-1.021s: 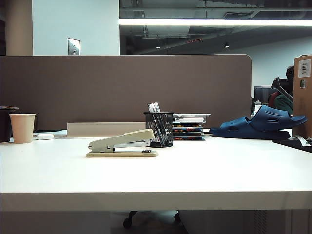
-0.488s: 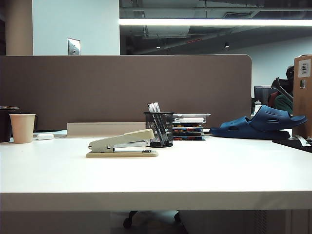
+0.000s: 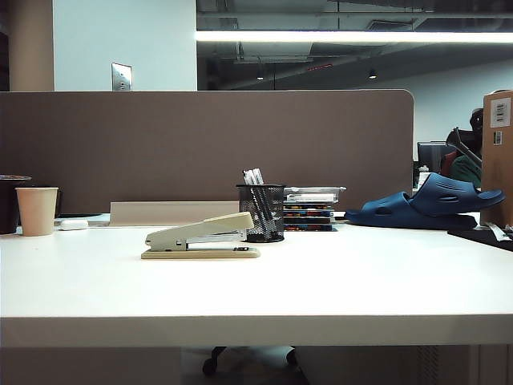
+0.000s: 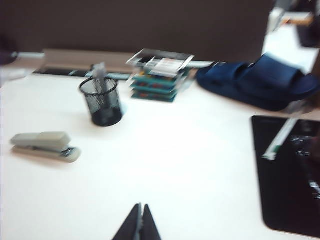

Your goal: Press the stapler down.

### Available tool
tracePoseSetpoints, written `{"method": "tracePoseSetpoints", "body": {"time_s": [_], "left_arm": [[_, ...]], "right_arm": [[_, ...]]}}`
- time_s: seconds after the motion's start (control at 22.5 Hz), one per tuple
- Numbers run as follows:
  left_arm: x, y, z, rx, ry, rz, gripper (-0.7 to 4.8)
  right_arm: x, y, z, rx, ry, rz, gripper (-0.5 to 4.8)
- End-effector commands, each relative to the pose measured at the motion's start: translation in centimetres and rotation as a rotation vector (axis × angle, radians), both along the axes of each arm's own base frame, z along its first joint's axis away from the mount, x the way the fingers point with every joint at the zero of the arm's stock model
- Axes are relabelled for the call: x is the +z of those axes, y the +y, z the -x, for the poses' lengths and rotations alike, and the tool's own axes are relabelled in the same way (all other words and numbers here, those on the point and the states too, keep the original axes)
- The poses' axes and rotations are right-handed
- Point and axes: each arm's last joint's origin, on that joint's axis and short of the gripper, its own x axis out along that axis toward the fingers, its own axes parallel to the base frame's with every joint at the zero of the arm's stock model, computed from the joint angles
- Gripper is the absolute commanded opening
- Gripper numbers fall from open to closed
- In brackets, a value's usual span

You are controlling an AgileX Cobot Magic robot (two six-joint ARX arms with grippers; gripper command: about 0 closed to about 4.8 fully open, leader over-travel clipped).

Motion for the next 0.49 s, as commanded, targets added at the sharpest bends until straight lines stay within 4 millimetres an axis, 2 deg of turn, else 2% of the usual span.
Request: {"method": "tracePoseSetpoints", "body": {"time_s": [0.04, 0.13, 0.36, 0.49], "left_arm": [[0.3, 0.0, 0.0, -0.006, -0.014, 0.004, -0.06], [0.3, 0.0, 0.0, -0.006, -0.014, 0.004, -0.06], [0.3, 0.0, 0.0, -0.003, -0.013, 0.003, -0.06], [0.3, 0.0, 0.0, -0.002, -0.014, 0.003, -0.06]], "right_arm": [[1.6, 0.2, -2.2, 0.096, 0.094, -0.033, -0.09], [3.3, 0.3, -4.4, 0.156, 0.142, -0.054, -0.09], [5.4, 1.2, -7.3, 0.214, 0.174, -0.051, -0.09], [6.5, 3.3, -10.3, 0.311, 0.215, -0.043, -0.09]]}}
